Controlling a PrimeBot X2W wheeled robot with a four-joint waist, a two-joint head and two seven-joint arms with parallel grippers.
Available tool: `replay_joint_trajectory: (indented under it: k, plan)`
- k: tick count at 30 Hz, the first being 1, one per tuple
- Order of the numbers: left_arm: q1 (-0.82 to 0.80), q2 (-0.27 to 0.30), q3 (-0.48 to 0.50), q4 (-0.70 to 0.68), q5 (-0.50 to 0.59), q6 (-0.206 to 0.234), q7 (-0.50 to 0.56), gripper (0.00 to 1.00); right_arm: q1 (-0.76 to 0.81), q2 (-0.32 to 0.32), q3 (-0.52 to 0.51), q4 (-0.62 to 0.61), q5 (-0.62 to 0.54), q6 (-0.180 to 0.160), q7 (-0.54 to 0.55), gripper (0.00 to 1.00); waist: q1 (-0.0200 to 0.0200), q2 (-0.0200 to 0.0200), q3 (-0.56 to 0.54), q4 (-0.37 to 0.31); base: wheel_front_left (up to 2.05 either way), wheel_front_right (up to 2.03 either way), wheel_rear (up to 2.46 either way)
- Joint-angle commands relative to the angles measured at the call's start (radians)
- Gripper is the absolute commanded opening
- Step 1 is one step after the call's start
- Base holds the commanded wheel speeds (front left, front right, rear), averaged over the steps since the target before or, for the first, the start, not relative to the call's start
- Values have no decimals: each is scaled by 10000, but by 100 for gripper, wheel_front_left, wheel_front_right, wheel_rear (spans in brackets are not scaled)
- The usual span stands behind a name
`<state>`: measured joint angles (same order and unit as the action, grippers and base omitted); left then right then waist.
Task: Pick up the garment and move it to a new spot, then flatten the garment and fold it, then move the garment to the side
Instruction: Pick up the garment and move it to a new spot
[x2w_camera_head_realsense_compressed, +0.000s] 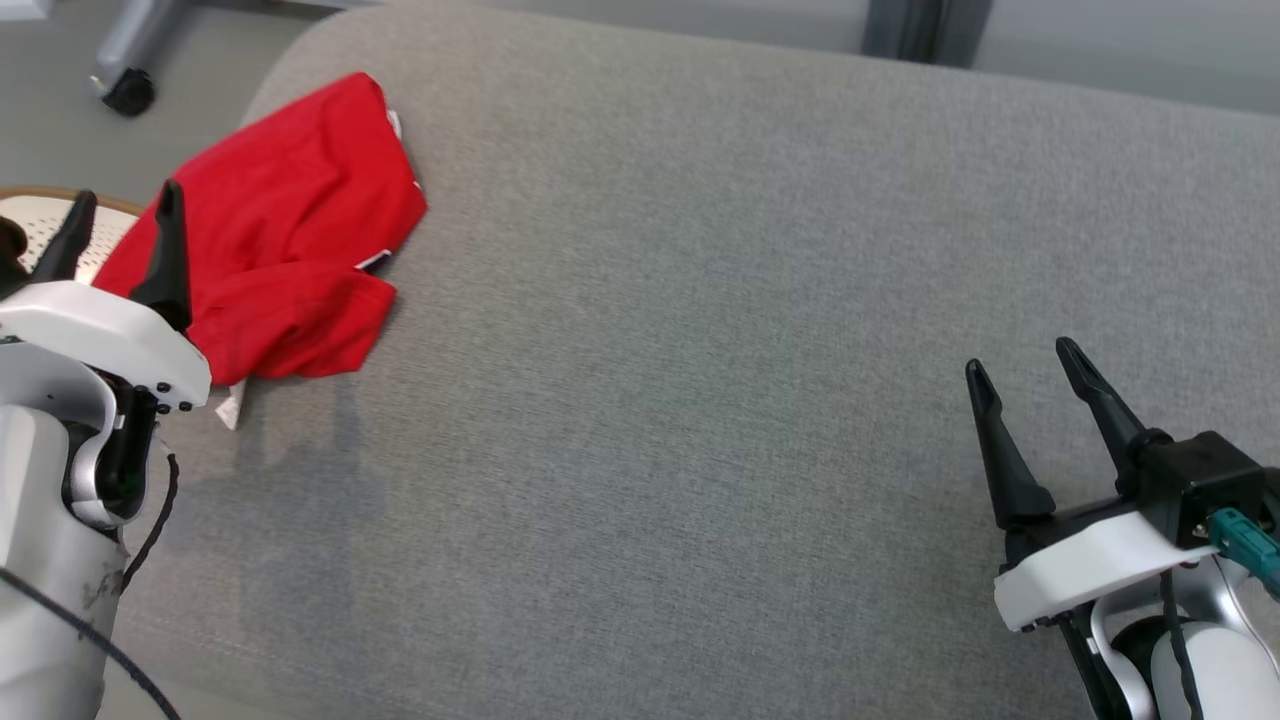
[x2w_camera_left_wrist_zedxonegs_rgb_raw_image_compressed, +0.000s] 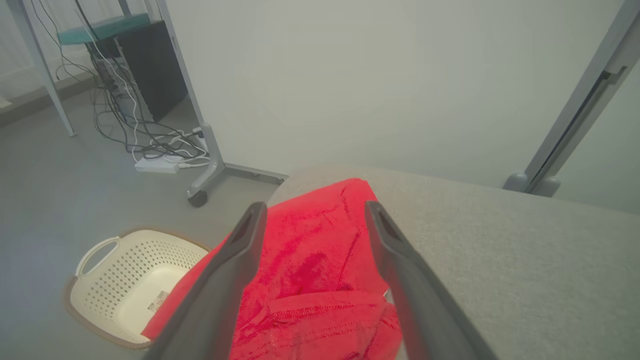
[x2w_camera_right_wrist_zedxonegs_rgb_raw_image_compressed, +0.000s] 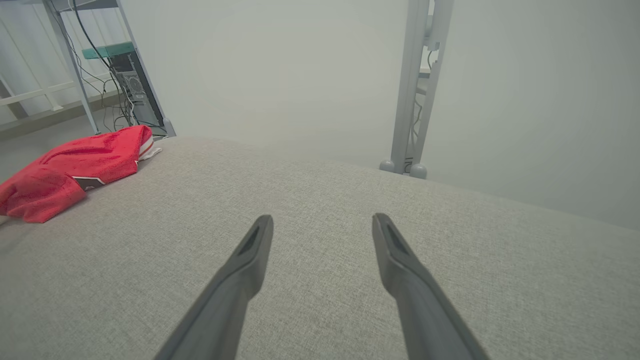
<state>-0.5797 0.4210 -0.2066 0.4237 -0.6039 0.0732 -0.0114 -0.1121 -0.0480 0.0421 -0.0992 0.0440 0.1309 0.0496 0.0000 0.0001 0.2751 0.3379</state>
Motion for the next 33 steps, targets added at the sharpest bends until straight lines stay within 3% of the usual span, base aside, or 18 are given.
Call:
replay_joint_trajectory:
  k: [1, 7, 13, 14, 16, 17, 25, 33]
  plan:
    - [-393, -107, -73, 708, -173, -265, 172, 100, -184, -50, -3, -89, -94, -4, 43, 100, 0, -1, 523, -344, 0, 0, 0]
    - [-1511, -431, -291, 3536, -657, -1173, 849, 100, -483, -49, 23, -224, -234, -4, 86, 100, 0, -1, 1216, -655, 0, 0, 0]
    - [-2235, -647, -484, 5532, -938, -1643, 1451, 100, -660, -49, 31, -236, -270, -4, -1, 100, 0, -1, 1542, -810, 0, 0, 0]
    - [-2341, -676, -495, 5769, -978, -1695, 1485, 82, -686, -50, 26, -225, -259, -4, 0, 100, 0, -1, 1566, -823, 0, 0, 0]
    - [-2484, -699, -541, 6144, -1000, -1762, 1385, 11, -742, -49, 44, -187, -231, -4, -15, 100, 0, -1, 1605, -855, 0, 0, 0]
    - [-2566, -688, -551, 6292, -968, -1767, 1242, 0, -765, -49, 39, -169, -215, -4, -31, 100, 0, -1, 1613, -861, 0, 0, 0]
    - [-3406, -417, -641, 6423, -411, -1519, -942, 0, -787, -49, -118, -4, -73, -4, -177, 100, 0, -1, 1346, -745, 0, 0, 0]
    - [-3594, -191, -969, 5028, 225, -1254, -2187, 0, -573, -51, -195, 304, 332, -4, -533, 100, 0, -1, 472, -841, 0, 0, 0]
